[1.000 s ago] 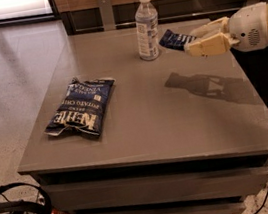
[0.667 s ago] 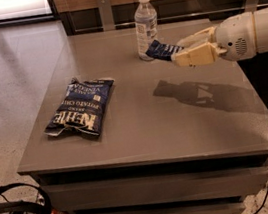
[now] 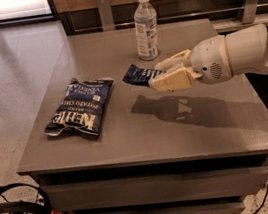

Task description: Move rxbar blueberry near blue chip bag

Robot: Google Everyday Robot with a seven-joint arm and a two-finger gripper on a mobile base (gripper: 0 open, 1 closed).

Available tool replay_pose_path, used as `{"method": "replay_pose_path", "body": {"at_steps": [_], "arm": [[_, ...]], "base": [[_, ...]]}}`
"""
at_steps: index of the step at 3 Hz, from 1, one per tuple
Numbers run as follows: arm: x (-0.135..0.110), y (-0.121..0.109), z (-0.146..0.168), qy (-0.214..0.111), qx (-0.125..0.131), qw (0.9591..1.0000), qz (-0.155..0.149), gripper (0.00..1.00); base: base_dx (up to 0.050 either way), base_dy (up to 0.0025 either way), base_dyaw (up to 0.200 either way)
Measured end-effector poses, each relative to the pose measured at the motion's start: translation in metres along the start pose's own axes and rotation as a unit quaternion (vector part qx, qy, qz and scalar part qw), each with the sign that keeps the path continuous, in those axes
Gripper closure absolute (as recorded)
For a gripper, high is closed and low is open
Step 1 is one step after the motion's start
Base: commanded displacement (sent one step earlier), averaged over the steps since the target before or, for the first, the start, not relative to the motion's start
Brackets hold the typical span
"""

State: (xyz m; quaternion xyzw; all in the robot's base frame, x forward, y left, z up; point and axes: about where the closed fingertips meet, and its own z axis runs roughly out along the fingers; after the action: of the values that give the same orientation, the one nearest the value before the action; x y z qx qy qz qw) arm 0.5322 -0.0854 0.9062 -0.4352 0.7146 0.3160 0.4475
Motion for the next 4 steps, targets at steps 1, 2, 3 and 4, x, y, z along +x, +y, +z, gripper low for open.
{"method": "replay_pose_path", "body": {"at_steps": [1, 2, 3, 4], "arm": [[0.015, 0.007, 0.018, 0.05, 0.008, 0.9987, -0.003, 1.0], [0.047, -0.001, 0.035, 0.094, 0.016, 0.9954, 0.012, 1.0], [0.069, -0.001, 0.048, 0.092, -0.011, 0.9954, 0.025, 0.99], [0.067, 0.001, 0.048, 0.093, -0.011, 0.9954, 0.023, 0.77]], "base": [[0.0, 0.0, 0.0], [0.0, 0.0, 0.0], [0.0, 0.0, 0.0], [0.0, 0.0, 0.0]]}}
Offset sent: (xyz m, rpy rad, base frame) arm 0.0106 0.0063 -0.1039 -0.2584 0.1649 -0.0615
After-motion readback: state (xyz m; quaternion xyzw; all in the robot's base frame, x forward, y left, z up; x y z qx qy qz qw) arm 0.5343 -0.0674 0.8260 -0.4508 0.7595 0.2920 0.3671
